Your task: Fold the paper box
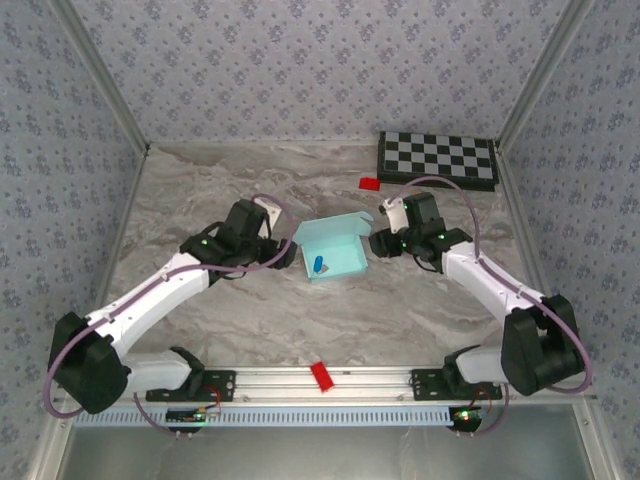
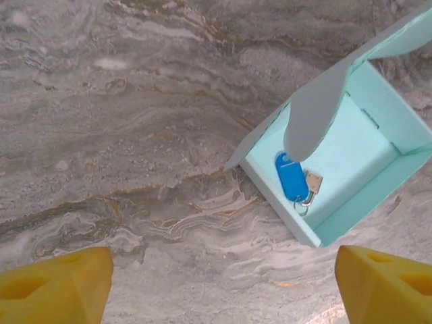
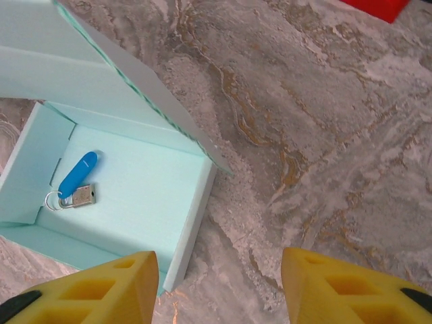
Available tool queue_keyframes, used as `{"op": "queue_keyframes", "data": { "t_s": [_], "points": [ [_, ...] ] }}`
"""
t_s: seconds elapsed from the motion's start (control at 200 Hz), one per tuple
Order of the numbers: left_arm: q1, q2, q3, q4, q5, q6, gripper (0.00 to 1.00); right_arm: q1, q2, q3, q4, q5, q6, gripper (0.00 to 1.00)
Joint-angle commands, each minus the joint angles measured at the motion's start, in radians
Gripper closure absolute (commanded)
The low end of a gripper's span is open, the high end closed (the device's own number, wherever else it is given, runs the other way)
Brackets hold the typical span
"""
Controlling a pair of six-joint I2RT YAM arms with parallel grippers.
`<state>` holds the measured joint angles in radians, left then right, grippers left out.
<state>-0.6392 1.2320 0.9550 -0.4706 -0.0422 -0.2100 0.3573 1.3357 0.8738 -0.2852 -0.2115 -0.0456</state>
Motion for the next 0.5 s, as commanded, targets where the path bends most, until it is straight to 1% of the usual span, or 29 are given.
{"op": "queue_keyframes", "data": {
  "t_s": [0.0, 0.12, 0.285, 0.495],
  "points": [
    [0.011, 0.012, 0.003, 0.023, 0.092, 0.05, 0.13, -0.009, 0.029, 0.059, -0.04, -0.046, -0.085, 0.45],
    [0.018, 0.078, 0.03, 0.038, 0.094, 0.066, 0.12, -0.014, 0.066, 0.103, -0.052, -0.065, -0.114, 0.44],
    [0.029, 0.153, 0.064, 0.081, 0.086, 0.067, 0.15, -0.023, 0.12, 0.159, -0.064, -0.088, -0.126, 0.44],
    [0.041, 0.236, 0.115, 0.114, 0.118, 0.055, 0.23, -0.024, 0.176, 0.202, -0.079, -0.116, -0.12, 0.44]
  ]
}}
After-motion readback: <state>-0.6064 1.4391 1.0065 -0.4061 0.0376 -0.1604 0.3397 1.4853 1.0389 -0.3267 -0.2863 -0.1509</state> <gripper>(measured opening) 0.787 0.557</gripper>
